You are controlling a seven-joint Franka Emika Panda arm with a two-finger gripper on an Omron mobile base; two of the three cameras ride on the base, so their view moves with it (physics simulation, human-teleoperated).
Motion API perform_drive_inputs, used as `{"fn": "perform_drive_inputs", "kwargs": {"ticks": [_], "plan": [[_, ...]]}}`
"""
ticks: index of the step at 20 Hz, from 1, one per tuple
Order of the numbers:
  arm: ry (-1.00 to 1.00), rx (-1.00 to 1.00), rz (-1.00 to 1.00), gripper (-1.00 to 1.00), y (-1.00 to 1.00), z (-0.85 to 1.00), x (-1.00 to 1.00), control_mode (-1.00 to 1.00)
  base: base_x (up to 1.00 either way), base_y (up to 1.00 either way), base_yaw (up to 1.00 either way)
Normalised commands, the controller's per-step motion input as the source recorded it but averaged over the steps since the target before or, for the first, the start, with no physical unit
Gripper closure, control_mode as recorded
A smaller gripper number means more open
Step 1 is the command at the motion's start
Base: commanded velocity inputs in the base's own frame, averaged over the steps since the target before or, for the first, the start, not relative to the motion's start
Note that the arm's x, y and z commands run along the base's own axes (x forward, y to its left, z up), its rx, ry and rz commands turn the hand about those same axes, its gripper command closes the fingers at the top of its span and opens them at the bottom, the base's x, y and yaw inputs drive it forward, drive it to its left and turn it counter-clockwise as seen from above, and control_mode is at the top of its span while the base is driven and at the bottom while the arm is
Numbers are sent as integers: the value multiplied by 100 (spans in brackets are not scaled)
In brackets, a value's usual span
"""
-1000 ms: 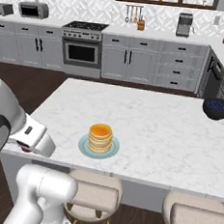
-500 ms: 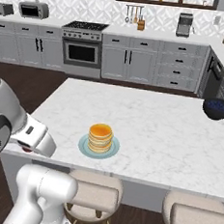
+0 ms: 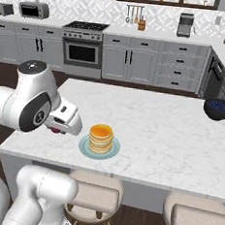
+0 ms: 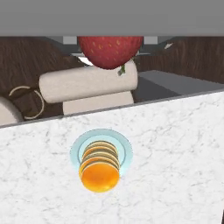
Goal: Take the strawberry from the fridge and place it on top of the pancake, located on the dining counter.
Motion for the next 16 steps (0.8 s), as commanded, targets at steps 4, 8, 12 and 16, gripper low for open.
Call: {"fn": "perform_drive_inputs", "kwargs": {"ticks": [4,8,12,16], "plan": [[-2,0,0,100,-57,-22,100,-100,0,0,0],[1,0,0,100,-63,-35,100,-100,0,0,0],[11,0,0,100,-23,-12,100,-100,0,0,0],[14,-1,-5,100,11,-22,100,-100,0,0,0]]}}
